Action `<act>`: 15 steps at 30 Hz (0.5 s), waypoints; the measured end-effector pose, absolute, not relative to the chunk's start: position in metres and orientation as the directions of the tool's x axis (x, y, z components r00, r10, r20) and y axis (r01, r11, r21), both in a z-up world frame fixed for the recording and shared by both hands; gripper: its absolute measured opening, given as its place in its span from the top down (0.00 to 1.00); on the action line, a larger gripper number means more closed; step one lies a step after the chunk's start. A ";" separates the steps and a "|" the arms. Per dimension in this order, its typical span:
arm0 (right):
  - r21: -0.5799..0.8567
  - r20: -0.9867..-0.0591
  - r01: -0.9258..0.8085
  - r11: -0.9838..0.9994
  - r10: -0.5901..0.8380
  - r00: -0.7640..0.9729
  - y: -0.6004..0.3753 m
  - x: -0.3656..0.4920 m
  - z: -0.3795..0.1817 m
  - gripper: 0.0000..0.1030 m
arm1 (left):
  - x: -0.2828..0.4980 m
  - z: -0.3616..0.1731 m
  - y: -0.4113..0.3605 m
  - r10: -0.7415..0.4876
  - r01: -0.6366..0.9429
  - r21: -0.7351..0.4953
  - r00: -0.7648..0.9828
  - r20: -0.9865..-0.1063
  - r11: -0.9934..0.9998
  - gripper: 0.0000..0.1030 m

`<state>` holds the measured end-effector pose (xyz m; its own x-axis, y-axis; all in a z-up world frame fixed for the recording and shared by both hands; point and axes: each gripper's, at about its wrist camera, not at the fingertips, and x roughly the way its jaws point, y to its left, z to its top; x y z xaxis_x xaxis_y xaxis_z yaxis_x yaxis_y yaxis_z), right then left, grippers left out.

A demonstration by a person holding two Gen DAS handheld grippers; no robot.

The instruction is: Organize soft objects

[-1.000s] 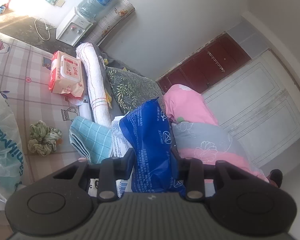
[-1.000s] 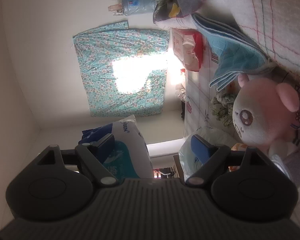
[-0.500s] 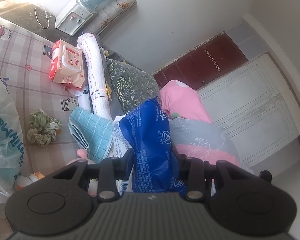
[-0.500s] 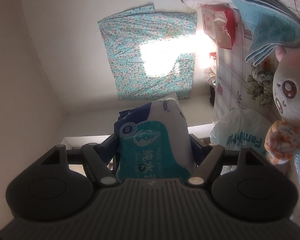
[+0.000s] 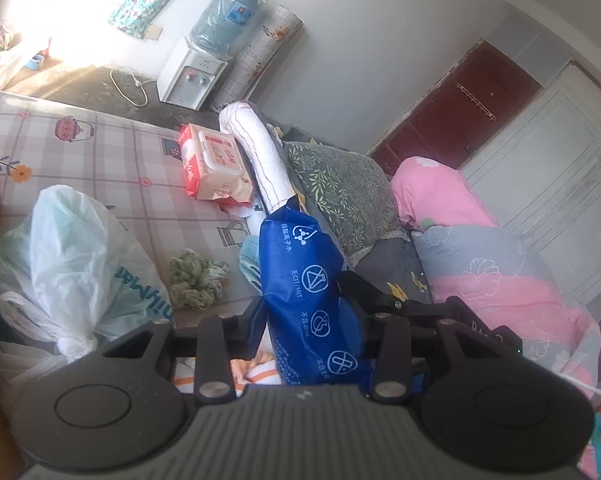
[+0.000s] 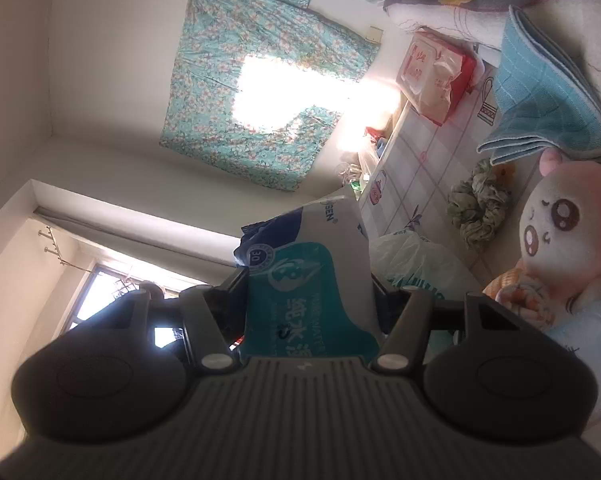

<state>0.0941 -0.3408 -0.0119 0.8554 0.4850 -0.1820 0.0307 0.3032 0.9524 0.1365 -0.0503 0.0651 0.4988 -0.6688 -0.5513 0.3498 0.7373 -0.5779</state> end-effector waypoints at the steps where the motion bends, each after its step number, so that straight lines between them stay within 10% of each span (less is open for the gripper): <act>1: 0.952 -0.177 0.020 0.304 0.499 0.848 -0.333 0.098 -0.010 0.42 | 0.133 0.068 -0.040 -0.654 0.343 -0.566 0.518 -0.551 0.749 0.60; 15: 0.849 -0.323 -0.114 0.516 0.678 0.661 -0.112 0.186 0.020 0.42 | 0.094 0.067 0.160 -0.365 0.035 -0.495 0.721 -0.589 0.868 0.67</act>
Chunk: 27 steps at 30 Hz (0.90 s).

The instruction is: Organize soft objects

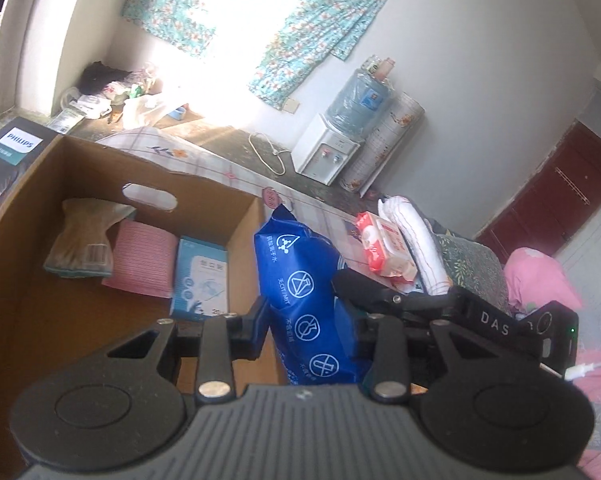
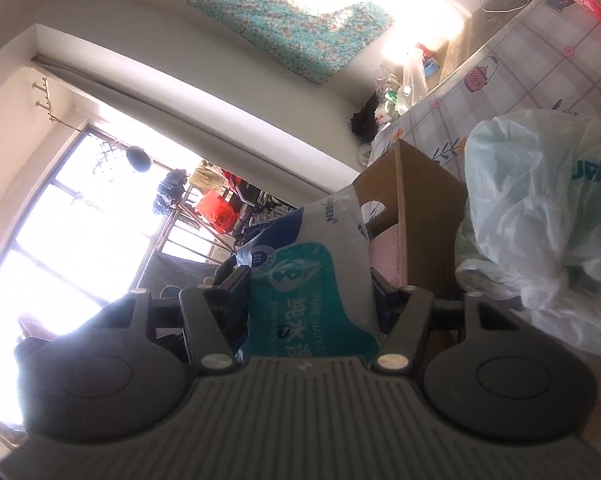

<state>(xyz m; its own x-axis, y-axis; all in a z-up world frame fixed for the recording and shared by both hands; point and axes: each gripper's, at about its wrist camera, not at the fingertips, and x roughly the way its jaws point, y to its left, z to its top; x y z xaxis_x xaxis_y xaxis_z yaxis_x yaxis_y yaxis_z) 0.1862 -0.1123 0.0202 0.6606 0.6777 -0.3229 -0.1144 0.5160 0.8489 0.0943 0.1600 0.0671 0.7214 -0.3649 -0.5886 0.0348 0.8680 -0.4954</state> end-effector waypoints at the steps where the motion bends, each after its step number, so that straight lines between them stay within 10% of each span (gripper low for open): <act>1: 0.826 -0.354 -0.122 0.550 0.676 0.647 -0.093 0.192 0.021 0.42 | 0.094 0.063 0.170 -0.357 0.015 -0.500 0.718 -0.597 0.866 0.69; 13: 0.564 -0.521 -0.201 0.801 0.534 0.666 -0.039 0.177 0.029 0.40 | 0.136 -0.022 0.210 -0.291 -0.168 -0.407 0.470 -0.834 0.898 0.65; 27: 0.607 -0.493 -0.133 0.783 0.503 0.710 -0.104 0.162 0.028 0.40 | 0.155 -0.031 0.164 -0.268 -0.106 -0.350 0.454 -0.850 0.931 0.57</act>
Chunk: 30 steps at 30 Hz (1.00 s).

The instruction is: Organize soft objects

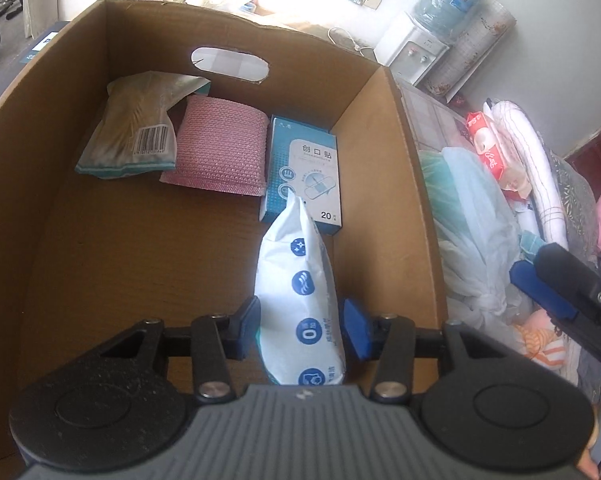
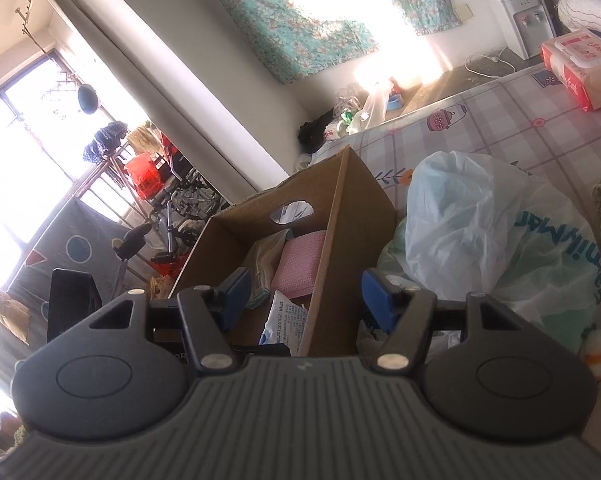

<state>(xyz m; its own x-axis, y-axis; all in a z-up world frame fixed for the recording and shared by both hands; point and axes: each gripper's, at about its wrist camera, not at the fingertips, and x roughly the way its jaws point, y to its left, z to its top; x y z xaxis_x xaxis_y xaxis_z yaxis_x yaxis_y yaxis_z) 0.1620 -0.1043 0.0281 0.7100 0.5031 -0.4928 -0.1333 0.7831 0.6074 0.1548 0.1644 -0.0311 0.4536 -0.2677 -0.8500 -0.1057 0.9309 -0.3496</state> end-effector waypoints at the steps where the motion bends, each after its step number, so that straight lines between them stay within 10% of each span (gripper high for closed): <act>1: 0.611 -0.495 -0.128 0.781 0.503 0.708 -0.106 0.162 0.025 0.40 | 0.156 -0.030 0.160 -0.264 -0.094 -0.341 0.457 -0.850 0.935 0.59; 19: 0.635 -0.490 -0.092 0.767 0.492 0.719 -0.127 0.157 0.015 0.38 | 0.155 -0.018 0.153 0.026 -0.048 0.005 0.456 -0.889 0.999 0.76; 30: 0.648 -0.510 -0.083 0.757 0.512 0.691 -0.117 0.155 0.008 0.38 | 0.154 -0.026 0.149 -0.226 -0.080 -0.290 0.447 -0.865 0.954 0.68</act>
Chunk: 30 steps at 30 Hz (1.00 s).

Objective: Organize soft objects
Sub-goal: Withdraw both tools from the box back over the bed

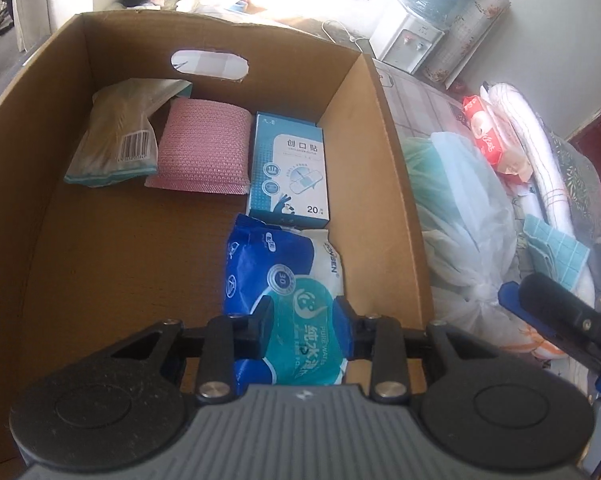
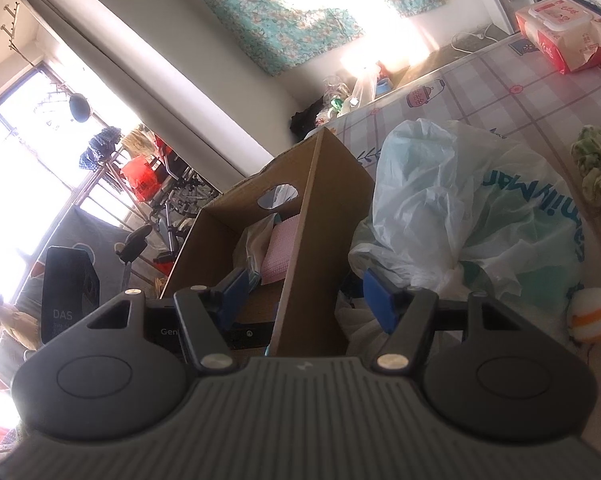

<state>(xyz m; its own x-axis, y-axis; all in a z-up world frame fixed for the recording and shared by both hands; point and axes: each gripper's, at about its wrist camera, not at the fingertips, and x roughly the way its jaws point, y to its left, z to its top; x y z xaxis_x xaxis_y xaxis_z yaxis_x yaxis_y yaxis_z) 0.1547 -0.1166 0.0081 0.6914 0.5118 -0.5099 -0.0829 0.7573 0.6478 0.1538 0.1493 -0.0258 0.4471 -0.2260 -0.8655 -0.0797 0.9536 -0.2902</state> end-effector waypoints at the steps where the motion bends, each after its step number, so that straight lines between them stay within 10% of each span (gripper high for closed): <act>1: 0.645 -0.510 -0.084 0.760 0.510 0.692 -0.117 0.154 0.008 0.38 | 0.152 -0.023 0.153 -0.210 -0.085 -0.280 0.463 -0.861 0.956 0.67; 5: 0.643 -0.514 -0.082 0.761 0.509 0.691 -0.118 0.155 0.007 0.38 | 0.151 -0.025 0.170 -0.164 -0.143 -0.250 0.443 -0.881 0.958 0.51; 26: 0.684 -0.512 -0.025 0.729 0.503 0.696 -0.141 0.153 -0.015 0.38 | 0.162 -0.065 0.153 -0.219 -0.239 -0.299 0.310 -0.925 0.924 0.49; 30: 0.679 -0.516 -0.016 0.734 0.492 0.701 -0.145 0.148 -0.015 0.37 | 0.153 -0.053 0.156 -0.187 -0.253 -0.289 0.362 -0.913 0.924 0.37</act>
